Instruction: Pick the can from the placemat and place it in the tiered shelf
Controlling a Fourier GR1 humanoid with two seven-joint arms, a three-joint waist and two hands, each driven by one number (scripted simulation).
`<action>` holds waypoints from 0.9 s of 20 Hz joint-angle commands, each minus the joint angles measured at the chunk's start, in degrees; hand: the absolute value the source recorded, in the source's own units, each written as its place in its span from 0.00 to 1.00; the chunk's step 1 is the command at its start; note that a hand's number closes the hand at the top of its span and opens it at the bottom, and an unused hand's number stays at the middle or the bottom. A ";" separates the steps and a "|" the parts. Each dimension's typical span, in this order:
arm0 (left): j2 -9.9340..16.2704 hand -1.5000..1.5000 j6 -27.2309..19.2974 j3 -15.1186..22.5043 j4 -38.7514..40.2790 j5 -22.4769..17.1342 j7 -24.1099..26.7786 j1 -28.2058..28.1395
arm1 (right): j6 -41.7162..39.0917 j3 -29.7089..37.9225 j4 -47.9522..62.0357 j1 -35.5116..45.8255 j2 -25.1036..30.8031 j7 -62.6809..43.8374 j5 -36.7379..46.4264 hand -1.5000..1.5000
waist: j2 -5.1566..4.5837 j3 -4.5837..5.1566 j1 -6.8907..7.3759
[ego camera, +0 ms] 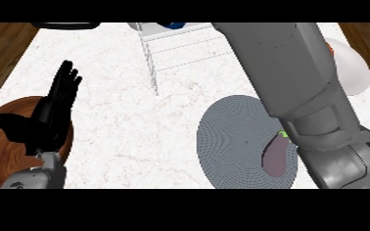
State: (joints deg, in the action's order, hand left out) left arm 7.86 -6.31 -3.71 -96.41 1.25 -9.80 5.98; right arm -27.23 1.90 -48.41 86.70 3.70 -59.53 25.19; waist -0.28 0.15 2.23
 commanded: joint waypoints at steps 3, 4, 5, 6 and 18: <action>0.43 0.50 0.72 -0.16 -1.66 -0.63 -0.74 0.17 | 7.21 0.56 12.90 4.47 2.19 2.50 6.02 1.00 | -0.56 -0.02 0.70; -0.84 0.50 -0.77 0.04 2.50 0.80 1.45 1.42 | 7.33 1.17 12.51 3.96 2.50 3.60 5.66 1.00 | -0.42 -0.04 -0.45; 0.80 0.50 1.12 -1.55 2.12 -0.67 3.37 -0.43 | 8.22 1.24 15.57 4.69 3.21 5.64 6.64 1.00 | -0.66 0.00 0.44; -0.43 0.50 0.77 0.23 0.03 -0.46 1.23 -0.30 | 10.25 2.04 17.76 6.95 2.18 4.03 6.96 1.00 | -0.66 -0.01 0.88; -1.51 0.50 -0.90 1.19 1.34 1.39 -0.22 2.49 | 26.45 1.73 29.54 1.35 -0.02 17.97 12.07 1.00 | -0.89 -0.07 0.77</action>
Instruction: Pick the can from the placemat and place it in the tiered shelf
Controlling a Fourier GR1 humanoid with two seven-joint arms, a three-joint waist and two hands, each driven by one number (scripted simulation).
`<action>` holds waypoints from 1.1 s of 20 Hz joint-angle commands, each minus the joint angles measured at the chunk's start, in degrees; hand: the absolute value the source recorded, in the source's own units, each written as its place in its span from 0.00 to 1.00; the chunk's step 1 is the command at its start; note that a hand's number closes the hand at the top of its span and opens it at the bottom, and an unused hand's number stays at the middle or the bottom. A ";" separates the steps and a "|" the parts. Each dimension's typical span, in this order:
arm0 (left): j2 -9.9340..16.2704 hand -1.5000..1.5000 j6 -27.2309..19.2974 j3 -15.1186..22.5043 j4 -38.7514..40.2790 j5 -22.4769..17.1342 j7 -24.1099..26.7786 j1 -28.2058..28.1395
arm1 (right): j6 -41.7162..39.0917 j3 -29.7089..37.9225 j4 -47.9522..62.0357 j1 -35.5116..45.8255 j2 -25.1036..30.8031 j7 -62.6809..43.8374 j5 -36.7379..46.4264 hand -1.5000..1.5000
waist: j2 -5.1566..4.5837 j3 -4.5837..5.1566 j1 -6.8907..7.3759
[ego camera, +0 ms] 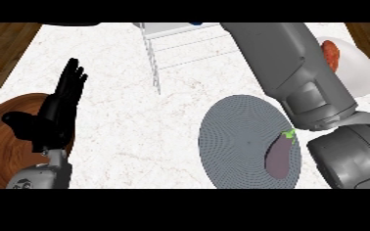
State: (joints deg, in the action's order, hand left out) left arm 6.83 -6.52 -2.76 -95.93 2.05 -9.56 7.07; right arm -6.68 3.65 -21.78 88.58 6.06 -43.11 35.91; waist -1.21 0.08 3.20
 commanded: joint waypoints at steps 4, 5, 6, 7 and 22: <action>1.48 0.50 1.57 -1.49 1.26 -1.02 1.06 0.52 | 8.51 0.71 6.21 -2.66 0.23 7.91 1.90 1.00 | -0.50 0.03 0.66; -0.35 0.50 0.35 0.74 -0.94 0.12 -0.13 0.02 | 11.09 0.69 6.64 -2.44 -0.97 7.57 2.32 1.00 | -0.42 0.00 0.94; 0.64 0.50 0.30 -0.63 -0.80 -0.18 -0.59 1.02 | 10.09 0.63 7.62 -2.30 -0.93 7.80 2.44 1.00 | -0.22 -0.01 0.53; -1.14 0.50 -0.26 1.03 0.10 0.77 1.60 -0.70 | 11.24 0.69 8.16 -3.51 -0.38 10.24 2.59 1.00 | -0.69 0.01 1.26; -0.39 0.50 0.93 -0.14 1.36 -0.53 1.41 0.84 | 14.35 6.43 13.19 -4.53 -1.13 11.23 -1.33 0.00 | -0.93 0.03 1.80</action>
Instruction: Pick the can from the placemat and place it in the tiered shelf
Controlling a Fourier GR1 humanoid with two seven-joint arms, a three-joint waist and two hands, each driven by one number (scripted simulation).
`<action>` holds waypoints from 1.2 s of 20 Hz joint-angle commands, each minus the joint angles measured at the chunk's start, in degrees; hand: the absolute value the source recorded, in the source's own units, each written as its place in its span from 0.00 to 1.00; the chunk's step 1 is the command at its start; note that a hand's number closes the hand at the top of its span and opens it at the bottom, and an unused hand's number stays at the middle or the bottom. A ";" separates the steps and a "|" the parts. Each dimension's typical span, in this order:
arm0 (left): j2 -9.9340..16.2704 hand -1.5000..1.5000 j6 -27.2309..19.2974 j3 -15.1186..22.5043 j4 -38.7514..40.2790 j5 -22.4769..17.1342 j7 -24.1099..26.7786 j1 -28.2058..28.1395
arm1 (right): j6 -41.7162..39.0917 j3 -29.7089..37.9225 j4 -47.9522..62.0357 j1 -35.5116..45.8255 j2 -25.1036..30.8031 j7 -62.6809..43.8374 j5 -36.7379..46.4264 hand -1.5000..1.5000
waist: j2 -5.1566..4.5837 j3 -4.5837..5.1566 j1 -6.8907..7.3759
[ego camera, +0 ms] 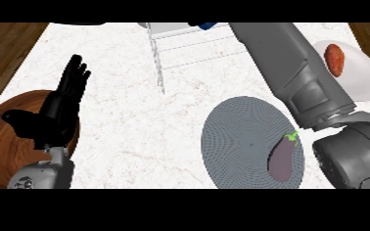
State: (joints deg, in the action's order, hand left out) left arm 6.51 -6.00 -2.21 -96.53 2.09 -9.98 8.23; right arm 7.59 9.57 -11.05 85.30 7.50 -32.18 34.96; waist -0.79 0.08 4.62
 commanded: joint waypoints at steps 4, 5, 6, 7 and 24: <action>-0.38 0.50 -0.46 0.95 -0.17 1.13 -0.69 0.26 | 0.45 2.57 1.47 -2.23 -0.84 5.21 -2.14 0.00 | -1.14 -0.07 0.27; 0.97 0.50 0.91 -1.35 1.37 -0.80 1.04 1.03 | 0.87 3.01 1.36 -0.72 -0.80 4.35 -2.42 0.00 | -1.35 -0.02 0.61; -1.28 0.50 -1.19 1.03 1.66 1.73 1.65 0.24 | 1.93 3.27 0.74 -0.90 -1.23 5.80 -2.64 0.00 | -1.24 -0.04 0.27; 0.05 0.50 0.11 0.09 -1.13 -0.01 -0.92 0.02 | 3.69 4.07 0.41 -1.73 -0.84 6.94 -3.22 0.00 | -1.18 -0.07 0.78; 1.12 0.50 0.47 -1.88 -0.37 -0.68 -1.22 -0.49 | 0.76 6.33 1.59 5.77 16.52 -3.60 -3.12 0.00 | -0.16 -0.05 -1.77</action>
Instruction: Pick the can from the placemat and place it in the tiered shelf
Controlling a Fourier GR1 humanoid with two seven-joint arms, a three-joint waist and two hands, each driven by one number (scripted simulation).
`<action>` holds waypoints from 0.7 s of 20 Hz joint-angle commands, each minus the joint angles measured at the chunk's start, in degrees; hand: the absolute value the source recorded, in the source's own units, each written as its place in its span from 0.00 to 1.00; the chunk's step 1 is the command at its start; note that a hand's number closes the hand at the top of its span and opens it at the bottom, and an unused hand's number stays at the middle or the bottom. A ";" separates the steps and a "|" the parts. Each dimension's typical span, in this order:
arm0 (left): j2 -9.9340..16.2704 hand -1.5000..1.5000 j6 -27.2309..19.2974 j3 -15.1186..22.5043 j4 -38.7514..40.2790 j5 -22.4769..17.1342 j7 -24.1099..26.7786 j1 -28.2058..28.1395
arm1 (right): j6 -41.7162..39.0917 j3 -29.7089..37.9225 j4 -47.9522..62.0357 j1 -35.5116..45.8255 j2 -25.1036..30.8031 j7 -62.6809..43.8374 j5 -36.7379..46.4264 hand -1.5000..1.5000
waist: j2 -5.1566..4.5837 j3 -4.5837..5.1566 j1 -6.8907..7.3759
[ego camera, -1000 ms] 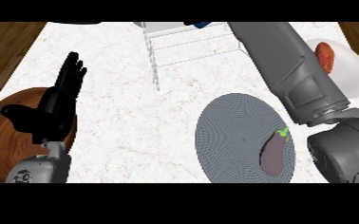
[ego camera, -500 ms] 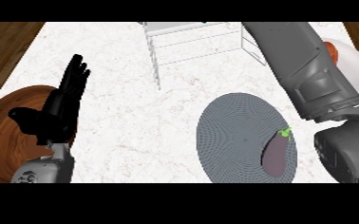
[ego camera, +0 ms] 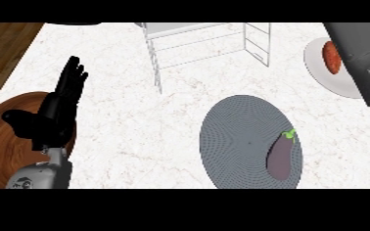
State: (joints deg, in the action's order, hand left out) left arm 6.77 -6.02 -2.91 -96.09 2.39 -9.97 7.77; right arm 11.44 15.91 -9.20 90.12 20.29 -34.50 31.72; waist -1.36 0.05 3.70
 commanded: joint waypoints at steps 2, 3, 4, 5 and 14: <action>1.49 0.50 1.13 -1.31 -1.14 -1.13 -1.32 -0.33 | -6.41 0.61 0.09 -0.39 8.26 0.96 -0.30 0.00 | 0.07 -0.04 -0.41; -0.55 0.50 -1.28 0.67 -0.78 1.23 -2.15 0.49 | -8.41 1.38 0.32 -0.12 9.06 0.36 -1.14 0.00 | 0.15 -0.06 -0.85; 0.23 0.50 -0.26 -0.50 -1.21 -0.24 -2.00 0.37 | -10.32 1.22 0.11 0.73 10.55 -0.70 -1.03 0.00 | 0.38 -0.04 -1.11; -1.66 0.50 -1.66 1.20 -1.41 1.52 0.20 -2.39 | -10.32 1.86 0.25 -1.20 10.80 1.00 -1.64 0.00 | 0.25 -0.05 -0.80; 1.70 0.50 0.86 -3.24 1.07 -1.46 1.19 0.15 | -19.22 3.46 -1.95 -0.48 16.51 3.02 -3.62 0.00 | 0.35 -0.03 -1.31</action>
